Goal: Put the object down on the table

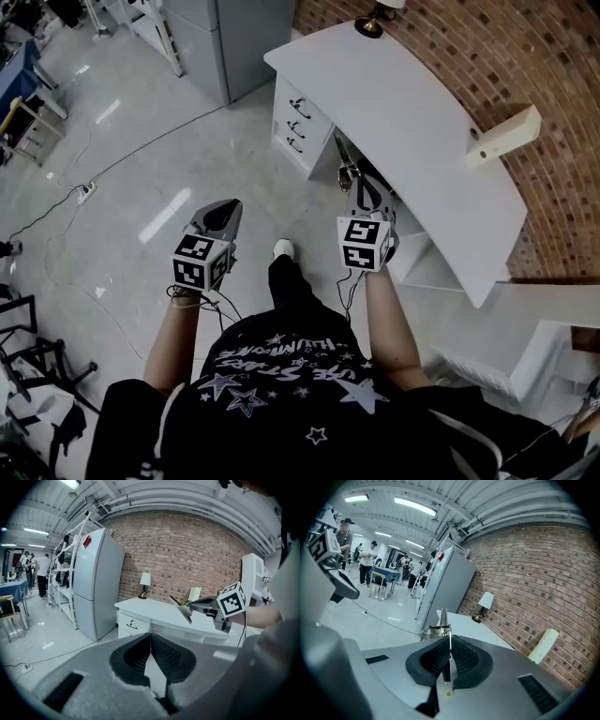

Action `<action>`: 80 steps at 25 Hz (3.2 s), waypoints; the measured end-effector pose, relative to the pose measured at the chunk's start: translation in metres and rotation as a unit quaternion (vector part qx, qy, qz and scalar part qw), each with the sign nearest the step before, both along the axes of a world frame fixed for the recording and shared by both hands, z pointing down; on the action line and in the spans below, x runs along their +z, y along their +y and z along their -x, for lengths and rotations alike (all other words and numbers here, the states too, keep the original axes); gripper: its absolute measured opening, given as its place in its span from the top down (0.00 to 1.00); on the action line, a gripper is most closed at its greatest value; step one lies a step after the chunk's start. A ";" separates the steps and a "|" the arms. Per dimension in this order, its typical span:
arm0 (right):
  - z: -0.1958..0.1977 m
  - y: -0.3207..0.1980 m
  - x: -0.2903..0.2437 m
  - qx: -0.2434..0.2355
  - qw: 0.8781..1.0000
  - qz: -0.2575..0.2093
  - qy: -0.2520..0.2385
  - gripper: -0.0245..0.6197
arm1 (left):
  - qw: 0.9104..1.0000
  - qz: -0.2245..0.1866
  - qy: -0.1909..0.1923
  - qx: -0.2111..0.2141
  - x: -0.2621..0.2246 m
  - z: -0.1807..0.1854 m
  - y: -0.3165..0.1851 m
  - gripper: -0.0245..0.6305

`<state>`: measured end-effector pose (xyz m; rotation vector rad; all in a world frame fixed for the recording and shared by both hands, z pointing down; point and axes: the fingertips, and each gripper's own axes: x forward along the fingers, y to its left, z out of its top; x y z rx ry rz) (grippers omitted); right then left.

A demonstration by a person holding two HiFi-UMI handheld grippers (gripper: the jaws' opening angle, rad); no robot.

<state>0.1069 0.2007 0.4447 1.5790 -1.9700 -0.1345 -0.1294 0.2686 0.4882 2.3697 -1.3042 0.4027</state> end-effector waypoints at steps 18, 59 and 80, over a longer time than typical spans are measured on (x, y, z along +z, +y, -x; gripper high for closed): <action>-0.034 -0.230 -0.002 -0.007 1.000 -0.008 -0.006 0.94 | 1.000 -0.012 -0.007 -0.018 -0.016 -0.024 -0.226 0.93; -0.062 -0.534 0.035 0.057 0.990 0.041 0.120 0.94 | 0.982 0.022 0.016 0.188 0.006 -0.099 -0.621 0.93; -0.044 -0.652 0.110 -0.001 0.972 0.097 0.212 0.94 | 0.973 0.065 0.008 0.221 0.039 -0.116 -0.719 0.93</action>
